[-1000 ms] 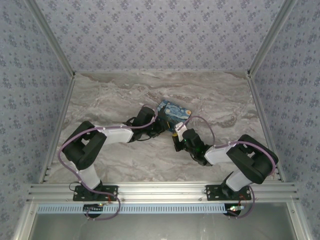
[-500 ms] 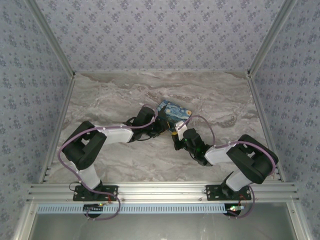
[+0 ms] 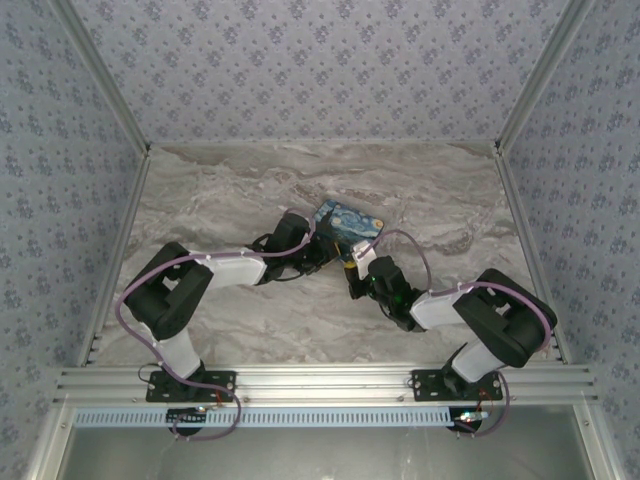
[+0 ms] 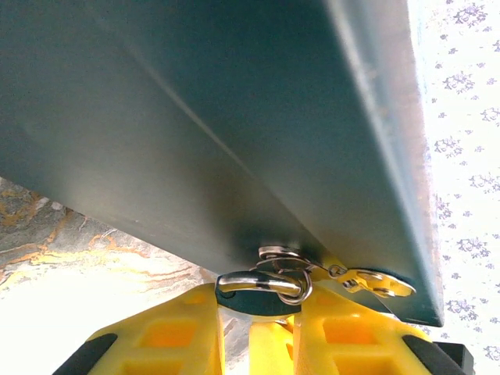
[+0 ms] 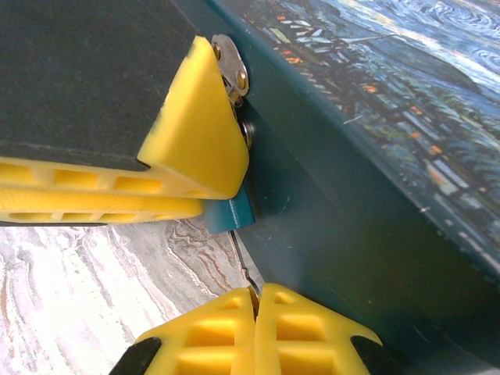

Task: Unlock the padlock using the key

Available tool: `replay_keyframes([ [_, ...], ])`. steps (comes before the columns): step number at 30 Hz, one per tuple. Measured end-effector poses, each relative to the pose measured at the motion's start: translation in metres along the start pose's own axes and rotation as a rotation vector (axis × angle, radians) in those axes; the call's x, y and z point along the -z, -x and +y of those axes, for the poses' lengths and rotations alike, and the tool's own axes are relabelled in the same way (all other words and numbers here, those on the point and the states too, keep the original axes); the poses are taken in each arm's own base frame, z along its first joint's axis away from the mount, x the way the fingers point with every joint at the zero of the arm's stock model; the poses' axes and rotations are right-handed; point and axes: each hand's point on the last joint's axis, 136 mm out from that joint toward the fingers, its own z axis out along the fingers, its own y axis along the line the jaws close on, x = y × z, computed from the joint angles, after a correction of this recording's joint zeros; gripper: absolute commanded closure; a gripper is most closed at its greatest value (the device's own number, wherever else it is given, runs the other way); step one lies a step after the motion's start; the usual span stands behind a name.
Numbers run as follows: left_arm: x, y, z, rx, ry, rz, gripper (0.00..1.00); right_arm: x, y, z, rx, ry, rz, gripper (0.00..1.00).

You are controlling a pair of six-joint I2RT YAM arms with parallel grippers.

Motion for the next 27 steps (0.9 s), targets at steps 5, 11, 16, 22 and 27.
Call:
replay_keyframes([
  [5, 0.0, 0.0002, -0.0019, 0.004, -0.008, 0.0, 0.77, 0.0011, 0.0016, -0.0026, -0.008, -0.004, -0.016, 1.0],
  [11, 0.0, 0.0006, -0.0035, 0.01, -0.014, -0.001, 0.77, 0.0019, 0.0036, -0.0033, -0.015, 0.005, -0.03, 1.0],
  [16, 0.0001, 0.0012, -0.0061, 0.018, -0.025, -0.002, 0.77, 0.0016, 0.0057, -0.003, -0.018, 0.015, -0.041, 1.0],
  [22, 0.0004, 0.0024, -0.0052, 0.027, -0.023, -0.005, 0.77, -0.0018, 0.0063, -0.0031, -0.021, 0.022, -0.051, 1.0],
  [27, 0.0008, 0.0041, -0.0053, 0.029, -0.025, -0.008, 0.77, -0.0031, 0.0091, -0.0037, -0.026, 0.032, -0.058, 1.0],
])
